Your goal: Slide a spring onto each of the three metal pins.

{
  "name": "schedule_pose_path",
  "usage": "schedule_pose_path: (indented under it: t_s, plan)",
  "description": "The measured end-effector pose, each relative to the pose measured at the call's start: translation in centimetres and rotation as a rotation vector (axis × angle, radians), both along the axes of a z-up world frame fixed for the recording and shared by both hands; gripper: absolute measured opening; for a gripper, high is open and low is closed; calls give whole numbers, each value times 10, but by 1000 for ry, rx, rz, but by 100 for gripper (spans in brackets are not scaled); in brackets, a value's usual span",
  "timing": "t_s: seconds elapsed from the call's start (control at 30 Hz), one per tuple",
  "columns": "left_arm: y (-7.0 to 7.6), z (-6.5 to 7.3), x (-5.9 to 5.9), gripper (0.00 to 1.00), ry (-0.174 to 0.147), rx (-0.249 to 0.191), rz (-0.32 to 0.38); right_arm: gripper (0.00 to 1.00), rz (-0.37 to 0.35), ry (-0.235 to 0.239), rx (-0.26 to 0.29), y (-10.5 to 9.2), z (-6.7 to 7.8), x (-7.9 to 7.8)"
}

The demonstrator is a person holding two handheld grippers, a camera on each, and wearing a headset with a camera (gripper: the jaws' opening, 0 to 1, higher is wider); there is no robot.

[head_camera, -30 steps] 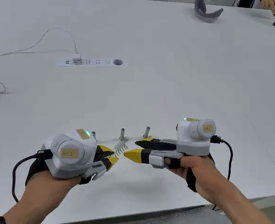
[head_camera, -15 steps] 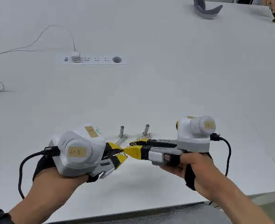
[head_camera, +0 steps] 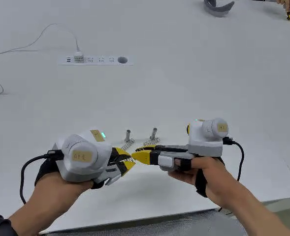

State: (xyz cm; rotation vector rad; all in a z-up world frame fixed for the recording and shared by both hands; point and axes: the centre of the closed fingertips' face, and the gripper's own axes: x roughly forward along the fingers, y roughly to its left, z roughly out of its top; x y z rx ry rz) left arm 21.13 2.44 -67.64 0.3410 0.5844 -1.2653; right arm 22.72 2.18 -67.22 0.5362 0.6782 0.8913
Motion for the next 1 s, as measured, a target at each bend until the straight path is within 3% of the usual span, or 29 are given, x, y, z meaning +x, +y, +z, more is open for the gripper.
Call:
schedule_pose_path:
  t_s: [0.43,0.63,0.83,1.0]
  plan:
    - [-2,0,-1,10,10,-4,-19,15,2,-1,26,-1,7,0]
    - [-5,4,2,9,21,-32,-30,13,24,-23,18,0,20,2]
    - [-10,16,9,9,54,-105,-28,12,89,-82,-67,-2,35,8]
    - [-15,29,13,9,47,-145,-50,12,166,-137,-157,0,49,12]
